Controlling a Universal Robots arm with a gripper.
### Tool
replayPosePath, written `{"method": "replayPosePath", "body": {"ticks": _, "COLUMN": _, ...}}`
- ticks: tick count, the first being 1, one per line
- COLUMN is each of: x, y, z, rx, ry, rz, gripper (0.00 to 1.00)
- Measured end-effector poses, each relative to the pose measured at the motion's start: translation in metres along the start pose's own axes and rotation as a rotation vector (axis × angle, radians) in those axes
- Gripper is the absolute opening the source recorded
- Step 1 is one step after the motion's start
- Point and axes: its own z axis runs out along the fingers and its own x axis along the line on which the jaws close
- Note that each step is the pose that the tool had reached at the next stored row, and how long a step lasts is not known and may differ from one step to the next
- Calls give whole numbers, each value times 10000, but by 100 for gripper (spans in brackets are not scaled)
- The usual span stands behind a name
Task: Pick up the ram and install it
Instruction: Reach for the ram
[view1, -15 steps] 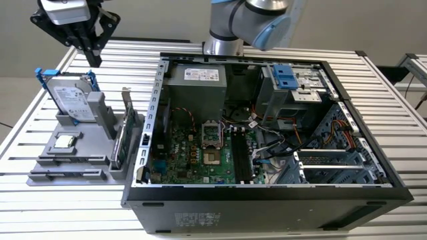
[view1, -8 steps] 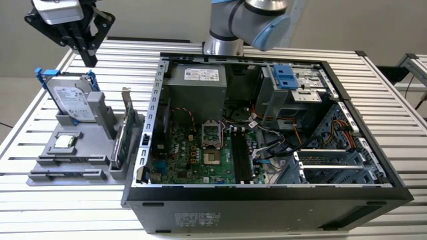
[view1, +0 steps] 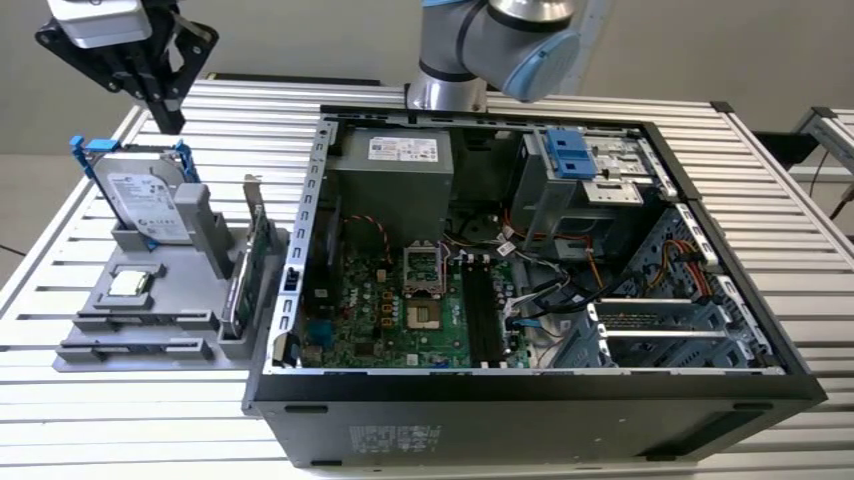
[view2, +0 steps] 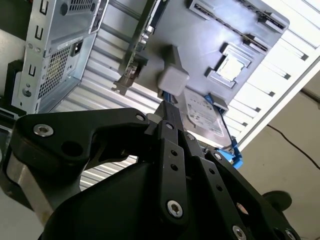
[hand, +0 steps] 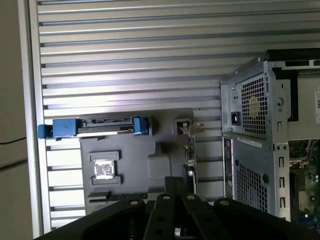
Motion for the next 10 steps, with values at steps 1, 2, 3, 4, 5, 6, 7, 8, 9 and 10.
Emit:
{"method": "replayPosePath", "body": {"ticks": 1, "x": 11, "y": -1, "z": 0, "rx": -1, "ry": -1, "rz": 0, "gripper": 0}}
{"method": "replayPosePath", "body": {"ticks": 2, "x": 21, "y": -2, "z": 0, "rx": -1, "ry": 0, "rz": 0, "gripper": 0}}
{"method": "replayPosePath", "body": {"ticks": 3, "x": 32, "y": -2, "z": 0, "rx": -1, "ry": -1, "rz": 0, "gripper": 0}}
{"method": "replayPosePath", "body": {"ticks": 4, "x": 42, "y": -3, "z": 0, "rx": -1, "ry": -1, "rz": 1, "gripper": 0}}
{"method": "replayPosePath", "body": {"ticks": 5, "x": 53, "y": -4, "z": -1, "rx": -1, "ry": -1, "rz": 0, "gripper": 0}}
{"method": "replayPosePath", "body": {"ticks": 6, "x": 64, "y": -5, "z": -1, "rx": 0, "ry": 0, "rz": 0, "gripper": 0}}
{"method": "replayPosePath", "body": {"ticks": 7, "x": 83, "y": -6, "z": -1, "rx": -1, "ry": -1, "rz": -1, "gripper": 0}}
{"method": "replayPosePath", "body": {"ticks": 8, "x": 93, "y": -7, "z": -1, "rx": -1, "ry": -1, "rz": 0, "gripper": 0}}
{"method": "replayPosePath", "body": {"ticks": 9, "x": 103, "y": -7, "z": -2, "rx": -1, "ry": 0, "rz": 0, "gripper": 0}}
{"method": "replayPosePath", "body": {"ticks": 10, "x": 114, "y": -8, "z": -2, "rx": -1, "ry": 0, "rz": 0, "gripper": 0}}
